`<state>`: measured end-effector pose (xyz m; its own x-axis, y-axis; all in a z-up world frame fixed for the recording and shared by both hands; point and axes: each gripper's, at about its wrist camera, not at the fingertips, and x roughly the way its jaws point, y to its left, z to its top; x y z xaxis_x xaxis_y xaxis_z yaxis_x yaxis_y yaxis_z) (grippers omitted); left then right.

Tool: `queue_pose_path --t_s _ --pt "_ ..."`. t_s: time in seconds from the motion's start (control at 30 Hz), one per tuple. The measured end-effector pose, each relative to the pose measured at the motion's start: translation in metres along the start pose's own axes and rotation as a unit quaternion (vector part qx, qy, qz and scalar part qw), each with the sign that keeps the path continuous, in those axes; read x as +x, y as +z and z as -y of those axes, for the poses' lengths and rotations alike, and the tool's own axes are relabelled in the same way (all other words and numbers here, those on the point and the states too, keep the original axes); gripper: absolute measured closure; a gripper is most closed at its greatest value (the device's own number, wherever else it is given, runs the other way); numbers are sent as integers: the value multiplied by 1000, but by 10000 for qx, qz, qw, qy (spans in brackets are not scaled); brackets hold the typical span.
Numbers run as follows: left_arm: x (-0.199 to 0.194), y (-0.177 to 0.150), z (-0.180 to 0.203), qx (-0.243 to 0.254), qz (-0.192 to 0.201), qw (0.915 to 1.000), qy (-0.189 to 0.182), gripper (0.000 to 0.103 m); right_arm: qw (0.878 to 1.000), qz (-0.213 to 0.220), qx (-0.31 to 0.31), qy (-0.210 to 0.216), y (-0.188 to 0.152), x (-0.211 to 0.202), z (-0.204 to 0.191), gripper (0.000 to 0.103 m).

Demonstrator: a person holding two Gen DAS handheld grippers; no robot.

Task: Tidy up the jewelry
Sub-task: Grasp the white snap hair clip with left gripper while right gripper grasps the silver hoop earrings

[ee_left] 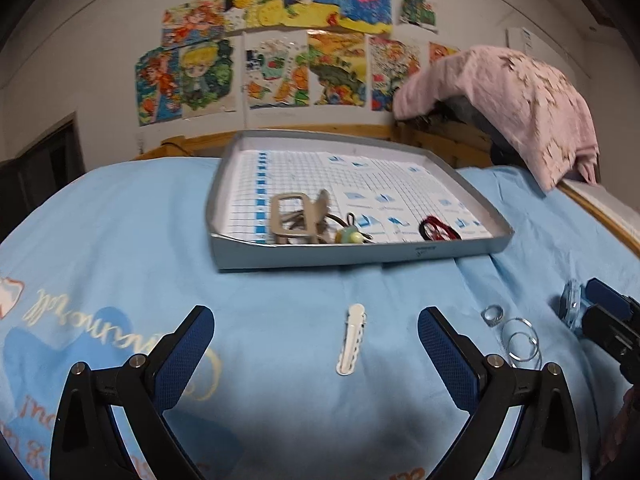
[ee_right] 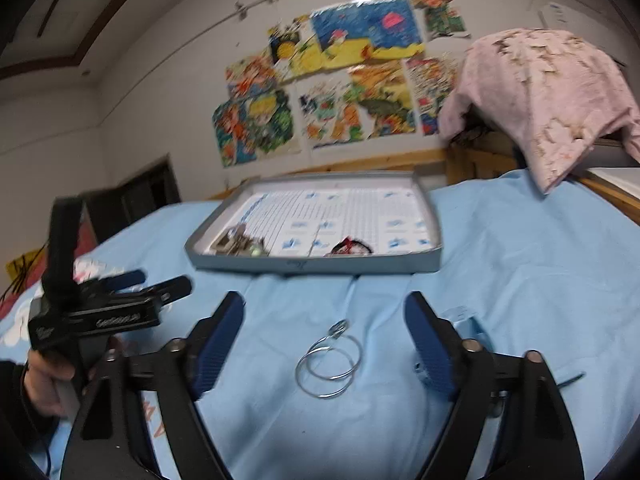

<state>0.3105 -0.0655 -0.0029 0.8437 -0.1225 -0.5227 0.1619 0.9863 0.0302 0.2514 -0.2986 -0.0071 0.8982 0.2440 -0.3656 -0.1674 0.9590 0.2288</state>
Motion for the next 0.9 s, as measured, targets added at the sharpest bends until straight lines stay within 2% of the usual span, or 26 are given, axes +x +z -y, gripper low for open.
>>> queue_pose_path --t_s 0.03,0.1,0.23,0.47,0.6,0.77,0.9 --pt "3 0 2 54 -46 10000 -45 5 10000 -76 -20 23 -2 3 -1 38" --pt "10 -2 7 148 -157 9997 -91 10 9996 -283 -47 48 -8 10 -2 43" --pt "22 -9 13 267 -402 9988 -119 20 9979 -650 -13 21 -18 26 1 44" --pt "39 -17 13 301 -717 9968 -192 42 9954 -946 79 -113 -29 40 6 44" --pt "44 -19 16 351 -802 9958 -273 52 9934 -1121 -44 -228 -31 51 0 44" --pt "48 -23 15 313 -868 9952 -331 60 9912 -1294 -72 -271 -34 61 -3 44" --pt "49 -26 11 217 -899 9951 -347 74 9907 -1329 -65 -288 -35 62 -3 45"
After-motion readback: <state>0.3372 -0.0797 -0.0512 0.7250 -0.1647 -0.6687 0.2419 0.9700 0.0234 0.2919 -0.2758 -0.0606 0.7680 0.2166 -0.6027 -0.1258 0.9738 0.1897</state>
